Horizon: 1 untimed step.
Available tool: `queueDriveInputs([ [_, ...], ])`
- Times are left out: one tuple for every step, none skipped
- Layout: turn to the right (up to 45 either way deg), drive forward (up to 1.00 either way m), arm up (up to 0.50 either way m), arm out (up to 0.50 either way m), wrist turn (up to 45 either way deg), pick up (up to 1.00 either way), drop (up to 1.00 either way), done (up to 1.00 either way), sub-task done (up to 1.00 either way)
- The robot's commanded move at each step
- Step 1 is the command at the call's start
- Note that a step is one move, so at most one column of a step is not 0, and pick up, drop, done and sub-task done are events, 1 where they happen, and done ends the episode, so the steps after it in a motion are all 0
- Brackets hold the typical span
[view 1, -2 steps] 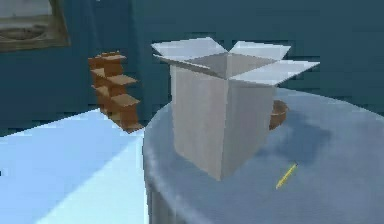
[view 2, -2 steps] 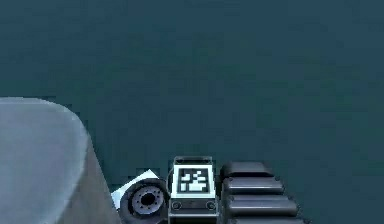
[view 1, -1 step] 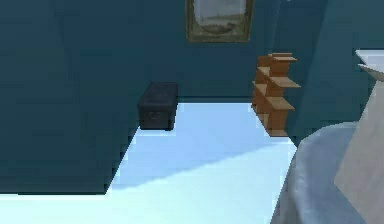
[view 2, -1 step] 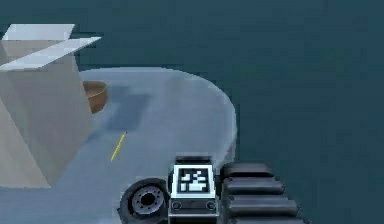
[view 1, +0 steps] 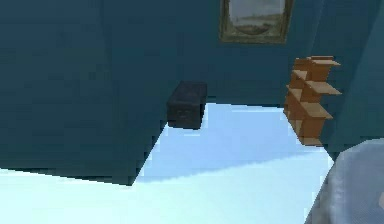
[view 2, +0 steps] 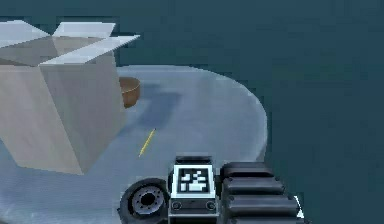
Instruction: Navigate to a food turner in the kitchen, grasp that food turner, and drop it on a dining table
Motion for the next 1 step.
queueDriveInputs([
  [0.0, 0.00, 0.00, 0.48, 0.0, 0.00, 0.00, 0.00, 0.00],
])
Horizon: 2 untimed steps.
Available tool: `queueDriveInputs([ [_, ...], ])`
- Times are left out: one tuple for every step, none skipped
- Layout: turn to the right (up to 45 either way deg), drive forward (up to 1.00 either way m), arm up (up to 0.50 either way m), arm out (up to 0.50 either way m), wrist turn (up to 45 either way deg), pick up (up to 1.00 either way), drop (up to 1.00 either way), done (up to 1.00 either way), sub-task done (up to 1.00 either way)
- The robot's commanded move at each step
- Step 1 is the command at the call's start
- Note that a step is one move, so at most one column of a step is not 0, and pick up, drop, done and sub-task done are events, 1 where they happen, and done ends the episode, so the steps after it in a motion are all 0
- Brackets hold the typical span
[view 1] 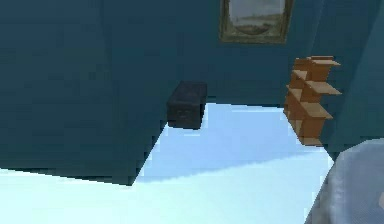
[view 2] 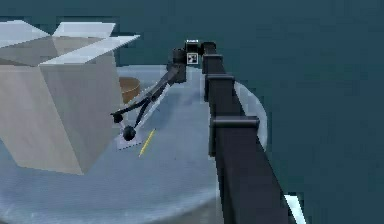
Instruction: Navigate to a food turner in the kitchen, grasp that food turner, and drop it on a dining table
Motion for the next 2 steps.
queueDriveInputs([
  [0.0, 0.00, 0.00, 0.00, 45.0, 0.00, 0.00, 0.00, 0.00],
  [0.0, 0.00, 0.00, 0.00, 30.0, 0.00, 0.00, 0.00, 0.00],
])
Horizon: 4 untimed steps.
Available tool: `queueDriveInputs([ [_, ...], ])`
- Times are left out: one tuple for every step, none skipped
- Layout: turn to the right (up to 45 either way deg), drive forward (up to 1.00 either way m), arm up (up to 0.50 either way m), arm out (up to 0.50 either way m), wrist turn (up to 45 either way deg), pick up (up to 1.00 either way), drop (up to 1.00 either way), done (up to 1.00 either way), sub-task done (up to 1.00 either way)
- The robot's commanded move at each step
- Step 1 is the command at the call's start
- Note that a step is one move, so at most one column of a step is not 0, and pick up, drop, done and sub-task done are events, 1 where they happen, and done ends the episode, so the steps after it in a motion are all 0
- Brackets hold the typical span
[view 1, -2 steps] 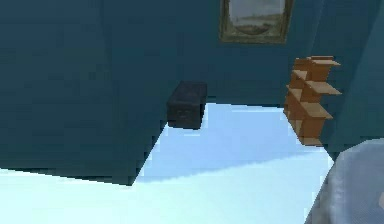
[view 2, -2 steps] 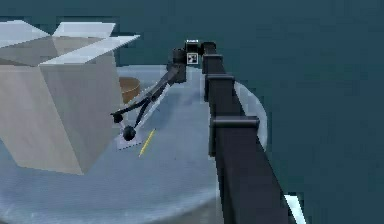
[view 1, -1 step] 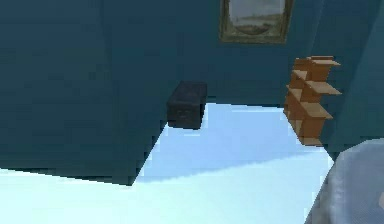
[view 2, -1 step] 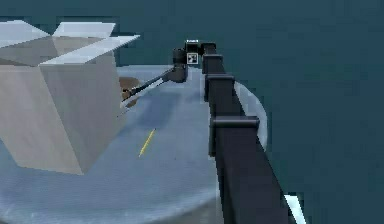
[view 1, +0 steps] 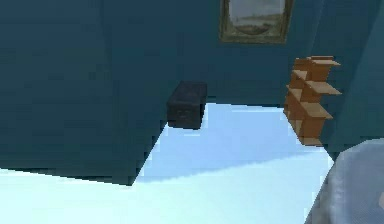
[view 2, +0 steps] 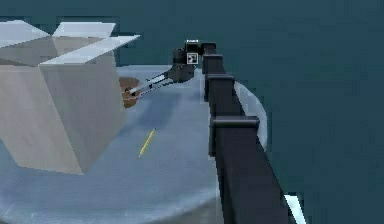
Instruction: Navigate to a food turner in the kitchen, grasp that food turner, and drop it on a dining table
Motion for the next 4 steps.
queueDriveInputs([
  [0.0, 0.00, -0.04, 0.00, 0.0, 0.00, 0.00, 0.00, 0.00],
  [0.0, 0.00, 0.00, 0.00, 0.0, 0.00, 1.00, 0.00, 0.00],
  [0.0, 0.00, 0.00, -0.10, 0.0, 0.00, 0.00, 0.00, 0.00],
  [0.0, 0.00, 0.00, 0.00, 0.0, 0.00, 0.00, 1.00, 0.00],
])
